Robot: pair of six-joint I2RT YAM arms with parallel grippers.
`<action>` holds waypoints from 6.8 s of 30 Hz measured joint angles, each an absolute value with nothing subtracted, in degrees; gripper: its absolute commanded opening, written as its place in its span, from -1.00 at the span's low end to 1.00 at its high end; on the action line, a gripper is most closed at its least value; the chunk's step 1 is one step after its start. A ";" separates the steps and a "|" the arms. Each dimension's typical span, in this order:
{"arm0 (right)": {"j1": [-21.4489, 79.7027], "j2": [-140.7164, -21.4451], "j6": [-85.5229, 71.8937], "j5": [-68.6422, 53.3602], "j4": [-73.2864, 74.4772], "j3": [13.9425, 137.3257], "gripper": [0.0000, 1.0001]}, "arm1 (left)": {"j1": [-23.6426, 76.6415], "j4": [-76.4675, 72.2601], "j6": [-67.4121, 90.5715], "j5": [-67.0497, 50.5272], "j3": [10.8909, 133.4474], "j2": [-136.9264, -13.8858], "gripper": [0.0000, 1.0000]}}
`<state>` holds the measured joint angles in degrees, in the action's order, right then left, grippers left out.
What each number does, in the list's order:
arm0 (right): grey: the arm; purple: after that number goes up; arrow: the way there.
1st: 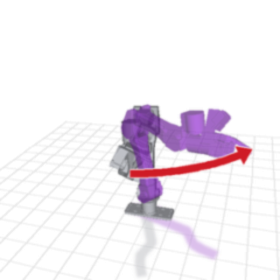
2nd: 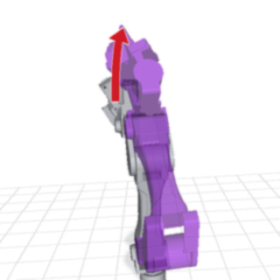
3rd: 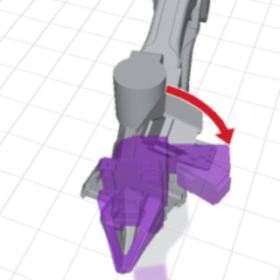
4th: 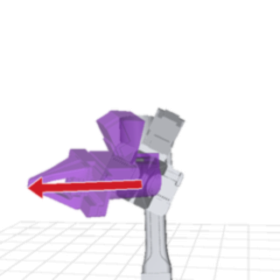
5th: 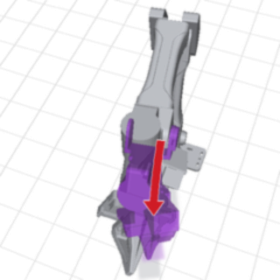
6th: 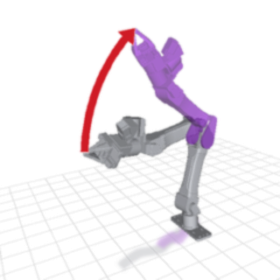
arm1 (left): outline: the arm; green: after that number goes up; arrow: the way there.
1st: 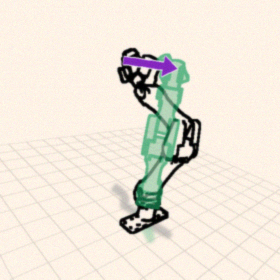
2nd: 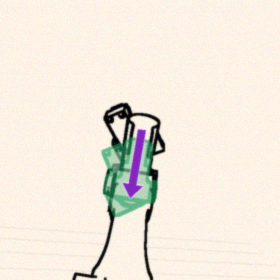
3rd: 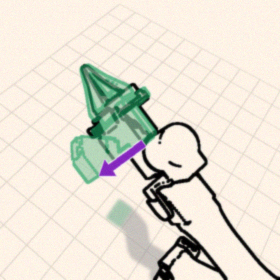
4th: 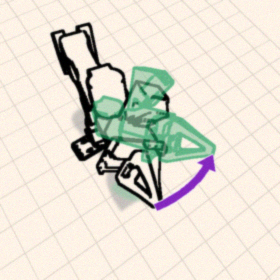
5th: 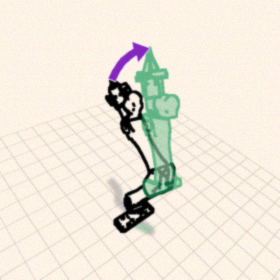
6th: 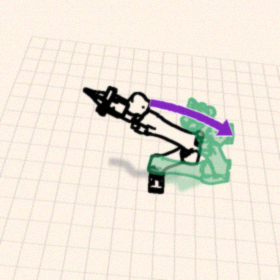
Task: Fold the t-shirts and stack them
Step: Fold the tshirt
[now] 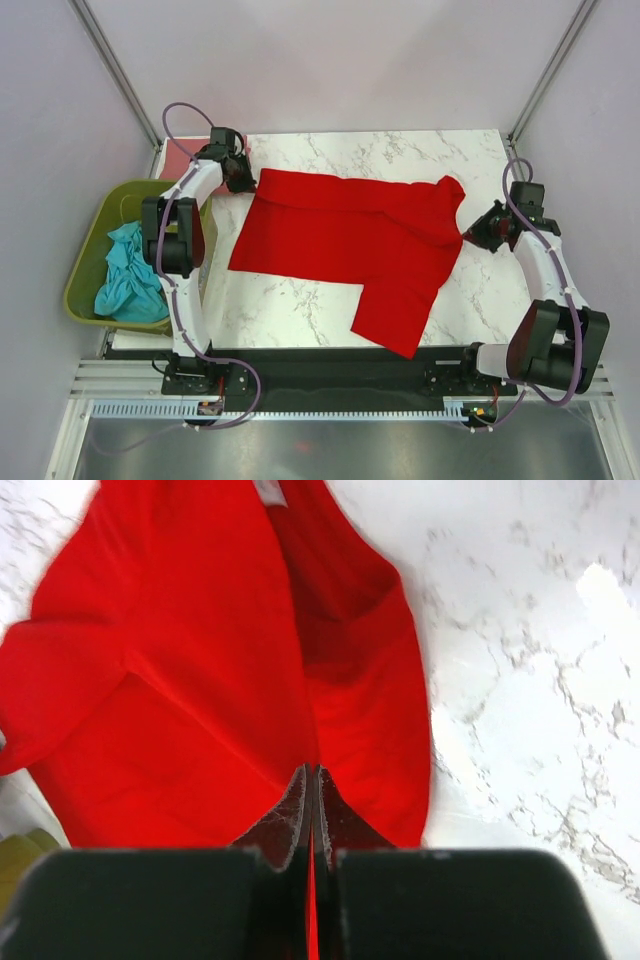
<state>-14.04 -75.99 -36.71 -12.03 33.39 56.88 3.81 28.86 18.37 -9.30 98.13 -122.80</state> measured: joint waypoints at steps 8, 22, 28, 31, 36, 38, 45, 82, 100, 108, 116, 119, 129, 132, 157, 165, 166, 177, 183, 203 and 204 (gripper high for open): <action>-14.04 -75.42 -37.15 -10.70 32.12 49.87 -1.00 | 4.47 29.28 17.85 -3.95 98.06 -122.61 -0.95; -14.15 -88.73 -40.53 -10.96 25.06 75.40 -1.00 | 4.49 26.22 24.08 -9.91 119.28 -125.62 -0.95; -14.15 -97.76 -44.27 -13.13 14.72 87.61 -1.00 | 4.47 20.03 28.77 -14.48 132.73 -135.00 -0.95; -14.15 -101.65 -45.89 -14.41 10.07 89.65 -1.00 | 4.47 17.02 30.94 -15.99 136.38 -140.62 -0.95; -14.15 -108.36 -46.76 -15.29 7.53 93.51 -1.00 | 4.38 15.20 32.82 -17.12 136.99 -147.09 -0.95; -14.15 -109.62 -46.59 -15.25 7.79 94.26 -1.00 | 4.23 15.20 33.10 -17.37 136.77 -148.53 -0.95; -14.57 -109.51 -44.93 -15.18 12.80 96.27 -1.00 | 2.57 13.45 33.21 -19.20 126.96 -144.62 -0.95; -17.65 -83.57 -34.02 -13.43 32.14 59.02 -1.00 | 0.45 25.82 20.05 -14.61 96.44 -122.13 -0.96; -17.80 -80.53 -34.72 -13.78 29.71 47.68 -0.52 | 1.39 27.11 17.54 -9.21 94.04 -122.65 -0.53; -17.82 -78.78 -35.27 -12.53 31.22 47.62 -0.04 | 3.03 28.25 16.80 -7.60 93.21 -120.81 -0.19; -17.87 -84.44 -32.23 -13.61 27.24 55.18 0.02 | 5.10 28.12 19.97 -15.38 92.79 -116.40 -0.22; -17.87 -89.93 -30.79 -13.58 25.58 57.52 0.02 | 6.20 27.53 21.39 -17.10 90.11 -115.92 -0.20; -17.87 -97.62 -27.27 -12.34 23.14 56.62 -0.08 | 12.73 29.69 24.32 -17.72 83.24 -108.20 -0.18; -17.89 -98.98 -26.96 -11.62 22.20 56.64 -0.39 | 13.39 29.43 25.67 -18.87 83.24 -104.92 -0.16; -27.59 -88.75 -31.46 -1.02 25.12 49.56 -0.24 | 12.19 28.91 30.87 -17.15 97.49 -123.92 -0.14; -25.43 -86.43 -27.68 -4.34 27.14 61.45 -0.13 | 13.34 27.66 30.48 -23.44 109.69 -128.92 -0.14; -24.75 -88.07 -27.20 -5.58 26.33 63.55 -0.12 | 13.32 27.14 30.48 -24.21 111.22 -129.97 -0.14; -20.97 -108.38 -23.16 -16.16 19.79 77.06 0.01 | 13.13 26.70 30.57 -25.23 121.38 -143.06 -0.14; -20.99 -118.39 -20.95 -19.73 18.28 82.83 -0.20 | 12.88 26.33 30.98 -23.90 122.63 -144.88 -0.14; -20.82 -131.66 -26.09 -22.65 11.03 95.81 -1.00 | 12.82 23.33 32.42 -10.35 122.69 -144.68 -0.14; -20.82 -131.15 -26.72 -22.74 10.35 94.78 -0.98 | 12.82 23.29 32.42 -10.35 122.69 -144.68 -0.14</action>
<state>-20.82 -131.15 -26.72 -22.74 10.35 94.78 12.82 23.29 32.42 -10.35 122.69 -144.68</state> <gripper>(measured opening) 0.010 0.427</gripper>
